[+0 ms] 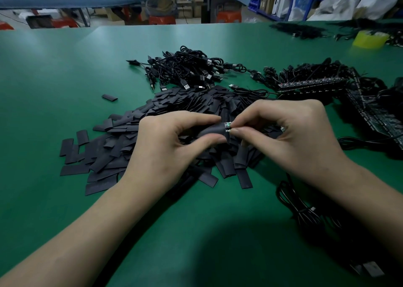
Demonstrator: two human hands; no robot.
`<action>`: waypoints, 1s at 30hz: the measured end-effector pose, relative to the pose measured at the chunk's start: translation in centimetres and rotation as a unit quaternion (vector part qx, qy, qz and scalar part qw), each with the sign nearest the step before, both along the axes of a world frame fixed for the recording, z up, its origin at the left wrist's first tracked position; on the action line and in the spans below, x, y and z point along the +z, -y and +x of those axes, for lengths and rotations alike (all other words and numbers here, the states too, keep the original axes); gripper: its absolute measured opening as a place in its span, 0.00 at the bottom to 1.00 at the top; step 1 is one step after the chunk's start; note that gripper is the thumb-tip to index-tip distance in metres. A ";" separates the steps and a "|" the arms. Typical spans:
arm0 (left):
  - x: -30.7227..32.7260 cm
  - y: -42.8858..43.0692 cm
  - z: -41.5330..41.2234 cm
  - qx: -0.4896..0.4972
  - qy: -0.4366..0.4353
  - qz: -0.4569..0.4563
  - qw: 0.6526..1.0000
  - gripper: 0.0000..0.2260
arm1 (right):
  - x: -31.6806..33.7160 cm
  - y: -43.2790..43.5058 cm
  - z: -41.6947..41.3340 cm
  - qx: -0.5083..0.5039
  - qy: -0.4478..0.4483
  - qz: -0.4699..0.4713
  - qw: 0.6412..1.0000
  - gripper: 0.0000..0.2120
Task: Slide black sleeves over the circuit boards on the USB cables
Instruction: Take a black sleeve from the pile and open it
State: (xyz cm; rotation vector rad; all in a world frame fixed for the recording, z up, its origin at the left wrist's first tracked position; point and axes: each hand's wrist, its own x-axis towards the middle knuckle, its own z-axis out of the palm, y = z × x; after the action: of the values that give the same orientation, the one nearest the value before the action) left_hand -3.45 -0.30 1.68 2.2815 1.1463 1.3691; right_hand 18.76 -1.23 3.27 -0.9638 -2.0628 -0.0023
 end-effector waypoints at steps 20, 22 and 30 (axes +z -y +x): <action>0.1 0.3 0.1 -0.011 -0.021 0.048 0.999 0.10 | -0.1 0.1 -0.1 0.032 -0.012 -0.025 0.999 0.04; 0.2 0.2 0.1 -0.007 -0.001 0.039 0.999 0.10 | 0.0 0.1 -0.2 0.051 -0.075 -0.101 0.991 0.05; 0.3 0.0 0.1 0.009 0.023 0.043 0.999 0.13 | 0.4 -0.2 -0.1 0.179 -0.298 -0.484 0.803 0.13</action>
State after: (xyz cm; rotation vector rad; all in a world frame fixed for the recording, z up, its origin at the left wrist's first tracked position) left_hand -3.35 -0.30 1.99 2.2904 1.1163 1.4977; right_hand 18.64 -1.03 3.72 -0.9240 -1.5339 1.4866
